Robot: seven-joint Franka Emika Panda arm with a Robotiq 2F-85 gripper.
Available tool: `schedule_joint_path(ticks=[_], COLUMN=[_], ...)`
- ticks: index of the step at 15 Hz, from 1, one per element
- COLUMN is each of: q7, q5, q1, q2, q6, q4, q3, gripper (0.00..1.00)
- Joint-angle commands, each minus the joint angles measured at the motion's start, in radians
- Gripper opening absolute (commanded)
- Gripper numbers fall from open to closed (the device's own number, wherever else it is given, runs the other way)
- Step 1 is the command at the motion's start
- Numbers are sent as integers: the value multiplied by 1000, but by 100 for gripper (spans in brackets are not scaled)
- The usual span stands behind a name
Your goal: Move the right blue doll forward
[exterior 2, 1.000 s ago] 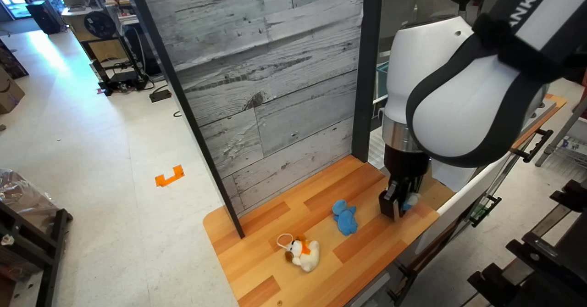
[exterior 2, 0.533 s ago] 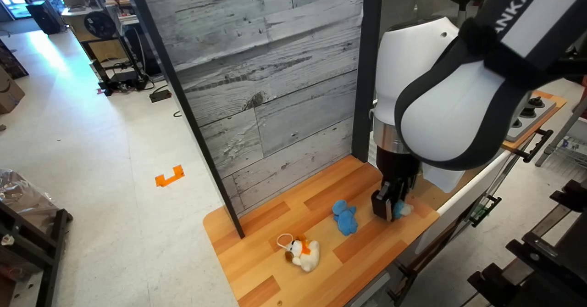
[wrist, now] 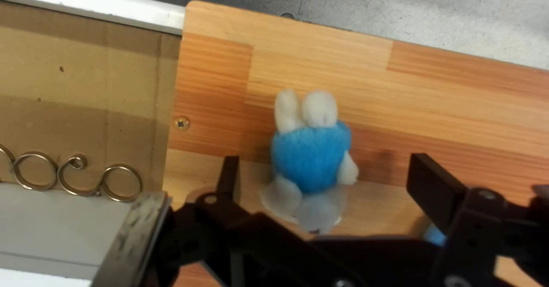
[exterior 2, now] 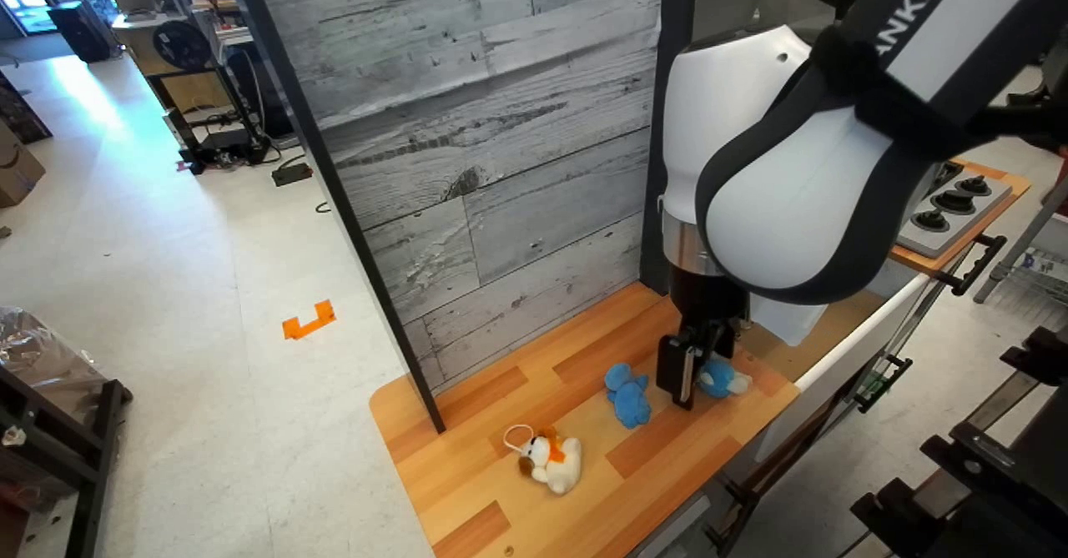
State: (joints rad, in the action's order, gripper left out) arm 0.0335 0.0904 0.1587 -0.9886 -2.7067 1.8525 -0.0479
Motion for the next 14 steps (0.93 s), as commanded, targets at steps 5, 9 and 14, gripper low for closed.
schedule_joint_path(ticks=[5, 9, 14], q7=[-65, -87, -79], q5=[5, -17, -4], q1=[33, 21, 14], q2=[174, 295, 273], q6=[-15, 49, 27], q4=[115, 180, 160], q3=[27, 8, 6], gripper=[100, 100, 100])
